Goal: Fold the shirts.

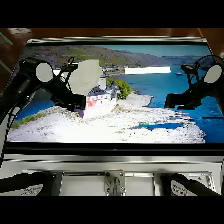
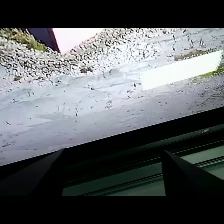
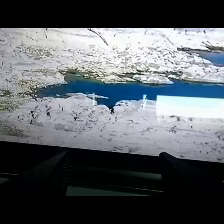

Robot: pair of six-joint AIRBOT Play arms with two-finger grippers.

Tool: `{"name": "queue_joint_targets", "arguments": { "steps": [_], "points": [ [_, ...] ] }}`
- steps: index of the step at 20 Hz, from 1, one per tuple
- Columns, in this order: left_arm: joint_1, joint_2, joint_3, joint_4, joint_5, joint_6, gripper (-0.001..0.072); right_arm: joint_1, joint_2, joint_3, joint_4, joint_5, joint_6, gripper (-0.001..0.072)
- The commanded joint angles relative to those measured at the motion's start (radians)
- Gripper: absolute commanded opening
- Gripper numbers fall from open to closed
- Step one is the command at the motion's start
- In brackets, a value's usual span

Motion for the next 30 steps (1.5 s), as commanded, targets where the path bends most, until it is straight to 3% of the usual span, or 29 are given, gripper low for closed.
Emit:
{"name": "queue_joint_targets", "arguments": {
  "steps": [1, 22, 28, 30],
  "points": [
    [0.000, -0.001, 0.000, 0.000, 0.000, 0.000, 0.0707, 0.000, -0.001, 0.001, 0.000, 0.000, 0.000, 0.0674],
    [0.000, -0.001, 0.000, 0.000, 0.003, 0.000, 0.0707, 0.000, -0.001, 0.001, 0.024, -0.012, 0.004, 0.0674],
    [-0.004, -0.035, 0.000, -0.010, 0.052, -0.001, 0.0708, 0.000, -0.001, 0.001, 0.024, -0.069, 0.031, 0.0674],
    [-0.005, -0.058, 0.000, -0.070, 0.124, -0.019, 0.0707, 0.000, -0.001, 0.001, 0.023, -0.088, 0.030, 0.0674]
  ]
}}
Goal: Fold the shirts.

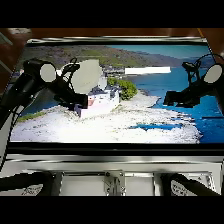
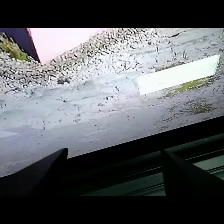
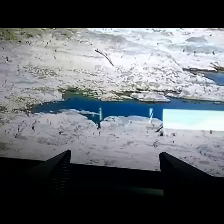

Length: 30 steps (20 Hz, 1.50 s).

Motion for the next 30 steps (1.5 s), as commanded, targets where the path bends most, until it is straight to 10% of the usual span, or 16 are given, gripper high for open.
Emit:
{"name": "queue_joint_targets", "arguments": {
  "steps": [1, 5, 7, 10, 16, 26, 28, 30],
  "points": [
    [-0.002, -0.033, 0.000, -0.104, 0.109, -0.020, 0.0707, 0.000, -0.001, 0.001, 0.001, -0.033, 0.002, 0.0674],
    [0.014, -0.063, 0.004, 0.018, 0.400, 0.001, 0.0705, 0.000, -0.002, 0.000, -0.040, -0.106, -0.008, 0.0674],
    [0.085, -0.106, 0.063, 0.166, 0.591, -0.077, 0.0497, 0.000, -0.002, 0.000, -0.040, -0.163, -0.025, 0.0674],
    [0.281, -0.279, 0.229, 0.064, 0.587, -0.127, 0.0612, 0.000, -0.002, 0.000, -0.040, -0.225, -0.035, 0.0674],
    [0.546, -0.557, 0.314, -0.377, 0.557, -0.069, 0.0612, 0.000, -0.048, 0.000, 0.005, -0.258, -0.034, 0.0674],
    [0.451, -0.718, 0.314, -0.433, 0.514, 0.049, 0.0609, 0.001, -0.157, 0.001, 0.129, -0.262, -0.035, 0.0673],
    [0.432, -0.722, 0.314, -0.441, 0.545, 0.041, 0.0507, 0.001, -0.157, 0.001, 0.130, -0.262, -0.035, 0.0673],
    [0.418, -0.721, 0.320, -0.478, 0.579, 0.042, 0.0199, 0.001, -0.157, 0.001, 0.130, -0.262, -0.035, 0.0673]
  ]
}}
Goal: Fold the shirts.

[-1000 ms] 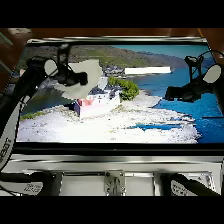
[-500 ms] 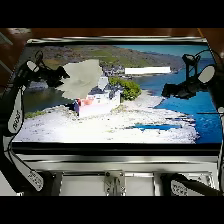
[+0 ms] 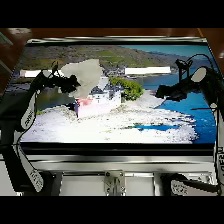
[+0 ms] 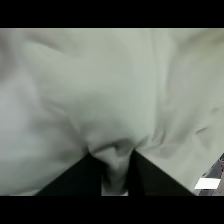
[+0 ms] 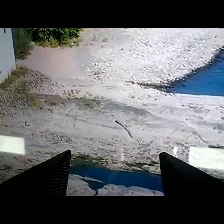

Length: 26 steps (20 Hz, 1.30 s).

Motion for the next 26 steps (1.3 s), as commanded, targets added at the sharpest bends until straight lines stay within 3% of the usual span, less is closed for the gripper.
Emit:
{"name": "queue_joint_targets", "arguments": {
  "steps": [1, 3, 7, 11, 18, 24, 26],
  "points": [
    [-0.029, -0.011, 0.014, -0.050, 0.042, 0.000, 0.0122, 0.000, -0.004, 0.001, 0.009, 0.000, 0.000, 0.0673],
    [-0.041, -0.005, 0.051, -0.060, 0.027, 0.019, 0.0041, 0.000, -0.004, 0.001, 0.009, 0.008, 0.000, 0.0673],
    [-0.082, 0.095, 0.125, -0.057, -0.035, 0.105, 0.0039, 0.000, -0.002, 0.001, 0.009, 0.051, 0.000, 0.0673],
    [-0.145, 0.349, 0.134, -0.023, -0.073, 0.174, 0.0038, 0.000, 0.045, 0.002, 0.027, 0.117, -0.011, 0.0673],
    [-0.303, 0.801, 0.133, 0.170, -0.170, 0.151, 0.0038, 0.000, 0.313, 0.002, 0.042, 0.152, -0.025, 0.0673],
    [-0.468, 0.877, 0.118, 0.255, -0.468, 0.118, 0.0038, 0.000, 0.536, 0.002, 0.042, 0.200, 0.002, 0.0673],
    [-0.521, 0.877, 0.054, 0.321, -0.494, 0.085, 0.0039, 0.000, 0.557, 0.001, 0.043, 0.238, 0.010, 0.0673]
  ]
}}
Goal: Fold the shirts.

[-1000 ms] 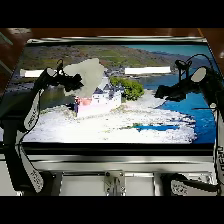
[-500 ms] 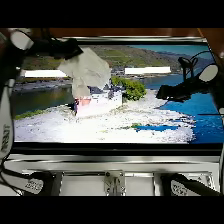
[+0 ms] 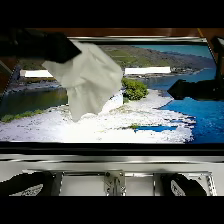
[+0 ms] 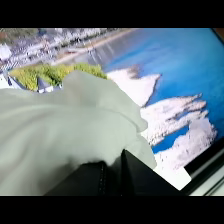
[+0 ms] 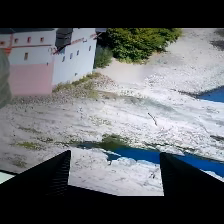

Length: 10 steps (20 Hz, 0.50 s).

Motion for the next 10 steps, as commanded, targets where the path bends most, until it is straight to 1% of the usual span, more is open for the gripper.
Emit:
{"name": "queue_joint_targets", "arguments": {
  "steps": [1, 3, 5, 7, 8, 9, 10],
  "points": [
    [-0.097, 0.020, -0.097, 0.107, -0.108, -0.043, 0.0039, 0.000, 0.060, -0.003, 0.001, 0.067, 0.018, 0.0673],
    [-0.134, 0.019, -0.213, 0.113, -0.100, -0.068, 0.0039, 0.000, 0.060, -0.033, 0.009, 0.069, 0.018, 0.0673],
    [-0.169, 0.018, -0.348, 0.113, -0.068, -0.068, 0.0040, 0.000, 0.060, -0.100, 0.033, 0.055, 0.018, 0.0673],
    [-0.202, 0.018, -0.483, 0.113, 0.029, -0.106, 0.0040, 0.000, 0.060, -0.201, 0.058, 0.008, 0.016, 0.0673],
    [-0.215, 0.017, -0.543, 0.112, 0.089, -0.142, 0.0042, 0.000, 0.060, -0.260, 0.071, -0.032, 0.016, 0.0673],
    [-0.222, 0.015, -0.588, 0.108, 0.141, -0.170, 0.0112, 0.000, 0.060, -0.317, 0.084, -0.075, 0.016, 0.0674],
    [-0.224, 0.012, -0.620, 0.108, 0.175, -0.202, 0.0364, 0.000, 0.060, -0.362, 0.101, -0.112, 0.016, 0.0673]
  ]
}}
